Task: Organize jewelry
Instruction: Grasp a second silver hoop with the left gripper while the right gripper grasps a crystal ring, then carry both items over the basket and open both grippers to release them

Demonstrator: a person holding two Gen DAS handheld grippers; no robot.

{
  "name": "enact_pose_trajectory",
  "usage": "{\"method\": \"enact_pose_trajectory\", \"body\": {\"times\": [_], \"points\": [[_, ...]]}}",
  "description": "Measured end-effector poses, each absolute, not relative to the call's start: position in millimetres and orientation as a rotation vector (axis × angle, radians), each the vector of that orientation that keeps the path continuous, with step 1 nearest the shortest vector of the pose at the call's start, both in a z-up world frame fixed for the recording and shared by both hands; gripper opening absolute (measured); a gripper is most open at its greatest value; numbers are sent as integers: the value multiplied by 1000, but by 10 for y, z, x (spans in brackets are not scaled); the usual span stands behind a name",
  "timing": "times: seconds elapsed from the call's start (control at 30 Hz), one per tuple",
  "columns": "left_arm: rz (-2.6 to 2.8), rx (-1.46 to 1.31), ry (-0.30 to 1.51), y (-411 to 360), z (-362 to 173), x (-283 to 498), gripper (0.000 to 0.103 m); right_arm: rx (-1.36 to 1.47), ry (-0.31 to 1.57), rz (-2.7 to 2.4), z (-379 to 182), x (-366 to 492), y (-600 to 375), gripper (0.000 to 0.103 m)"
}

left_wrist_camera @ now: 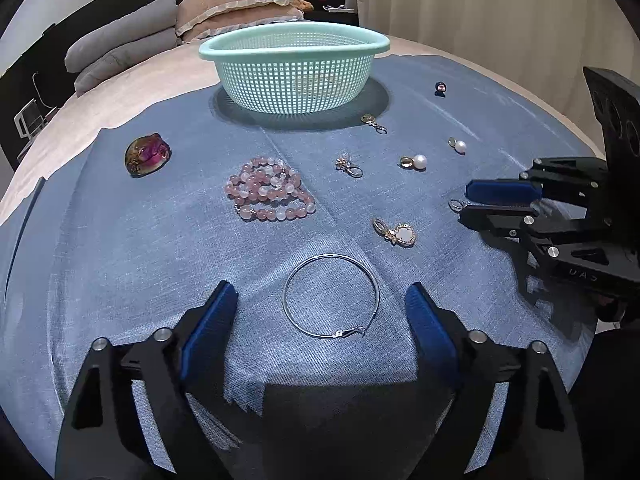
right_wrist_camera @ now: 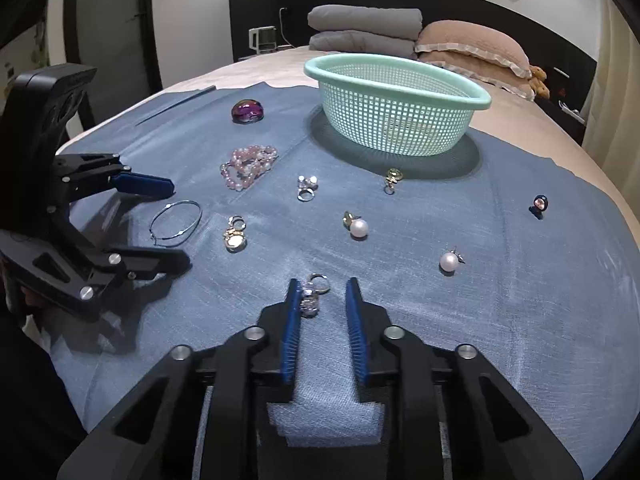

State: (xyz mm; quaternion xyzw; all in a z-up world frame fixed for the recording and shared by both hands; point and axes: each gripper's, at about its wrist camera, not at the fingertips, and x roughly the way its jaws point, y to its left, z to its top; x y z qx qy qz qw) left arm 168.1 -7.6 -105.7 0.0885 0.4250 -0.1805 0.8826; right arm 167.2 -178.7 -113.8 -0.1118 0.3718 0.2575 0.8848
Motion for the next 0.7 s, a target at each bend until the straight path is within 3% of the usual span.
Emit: {"method": "enact_pose_trajectory", "body": {"times": [0.03,0.07,0.1,0.43,0.7], "points": [[-376,179,888,-66,-1037,1675,66,-238,774,535,-1140,1661,-1766,8],[-387,169,893,-58,-1013,1670,48,-242,771,529,-1135,1650,-1758,8],[-397,164,899,-38,-984,1661,45,-241,769,526,-1130,1641,-1760,8],[-366,163,920,12,-751,1491,45,-182,728,491,-762,1451,-2012,8],[-308,200,808,93,-86,1307,45,-215,580,456,-39,1290,-2183,8]]}}
